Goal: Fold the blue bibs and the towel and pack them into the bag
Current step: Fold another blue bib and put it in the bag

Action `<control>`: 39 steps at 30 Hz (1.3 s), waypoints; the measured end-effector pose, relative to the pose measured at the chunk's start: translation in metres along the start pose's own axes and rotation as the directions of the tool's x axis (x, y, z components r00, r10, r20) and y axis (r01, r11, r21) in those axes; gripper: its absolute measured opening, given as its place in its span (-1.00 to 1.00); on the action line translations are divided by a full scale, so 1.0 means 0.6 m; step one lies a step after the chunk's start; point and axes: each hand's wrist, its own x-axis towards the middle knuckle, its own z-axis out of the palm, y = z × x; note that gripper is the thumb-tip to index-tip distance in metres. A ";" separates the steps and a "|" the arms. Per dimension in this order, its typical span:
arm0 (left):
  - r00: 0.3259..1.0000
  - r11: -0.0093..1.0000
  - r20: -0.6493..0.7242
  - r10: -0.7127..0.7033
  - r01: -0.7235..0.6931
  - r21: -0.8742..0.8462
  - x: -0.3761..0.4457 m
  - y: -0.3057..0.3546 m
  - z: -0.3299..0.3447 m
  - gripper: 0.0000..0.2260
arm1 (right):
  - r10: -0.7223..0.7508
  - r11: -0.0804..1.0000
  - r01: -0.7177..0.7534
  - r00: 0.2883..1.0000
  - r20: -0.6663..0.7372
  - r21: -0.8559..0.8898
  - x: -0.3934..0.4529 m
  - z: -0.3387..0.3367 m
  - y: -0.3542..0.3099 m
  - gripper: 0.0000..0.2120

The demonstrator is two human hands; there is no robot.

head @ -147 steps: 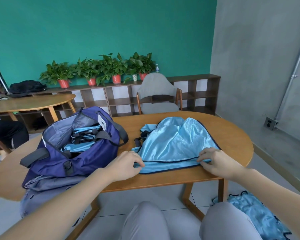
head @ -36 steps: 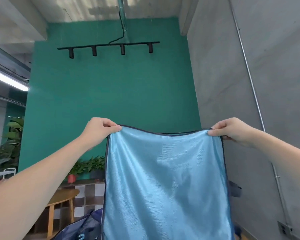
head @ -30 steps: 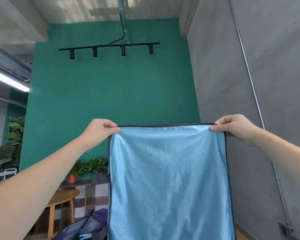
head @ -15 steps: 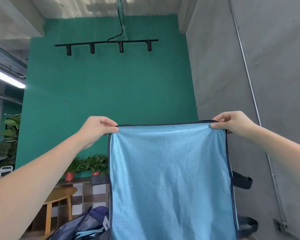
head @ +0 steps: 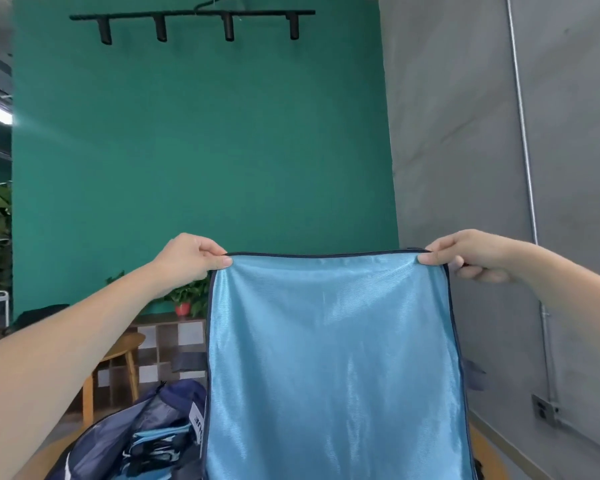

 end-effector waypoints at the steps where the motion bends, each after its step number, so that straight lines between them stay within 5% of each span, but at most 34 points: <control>1: 0.994 0.998 0.085 -0.061 0.063 -0.011 0.014 -0.013 0.009 -0.87 | 0.036 0.999 -0.035 0.998 0.053 -0.004 0.017 0.001 0.006 -0.57; 3: 0.932 0.985 0.319 -0.170 0.168 0.034 0.048 -0.038 0.022 -0.83 | 0.086 0.996 -0.090 0.985 0.152 0.013 0.055 -0.001 0.013 -0.50; 6: 0.827 0.967 0.503 -0.253 0.237 0.097 0.104 -0.061 0.043 -0.83 | 0.155 0.982 -0.172 0.970 0.188 0.078 0.116 0.004 0.004 -0.78; 8: 0.888 0.962 0.397 -0.232 0.270 -0.041 0.161 -0.066 0.066 -0.91 | 0.117 0.986 -0.128 0.988 0.103 0.110 0.166 0.014 -0.008 -0.87; 11: 0.998 0.986 -0.013 -0.054 0.051 -0.156 0.255 -0.058 0.090 -0.95 | -0.106 0.983 0.138 0.964 -0.246 0.118 0.251 0.030 -0.033 -0.79; 15: 0.945 0.986 -0.295 0.141 -0.161 -0.044 0.319 -0.017 0.080 -0.97 | -0.310 0.939 0.341 0.796 -0.520 -0.039 0.307 0.041 -0.083 -0.72; 23: 0.943 0.988 -0.297 0.152 -0.153 0.021 0.275 -0.050 0.057 -0.97 | -0.389 0.886 0.458 0.819 -0.422 0.071 0.265 0.063 -0.057 -0.87; 32: 0.991 0.992 -0.109 0.083 -0.071 0.106 0.029 -0.132 0.106 -0.94 | -0.210 0.956 0.248 0.951 -0.226 0.157 0.105 0.096 0.098 -0.69; 39: 0.999 0.987 0.024 0.036 -0.039 0.158 -0.084 -0.155 0.141 -0.93 | -0.115 0.990 0.130 0.971 -0.210 0.061 0.025 0.118 0.193 -0.72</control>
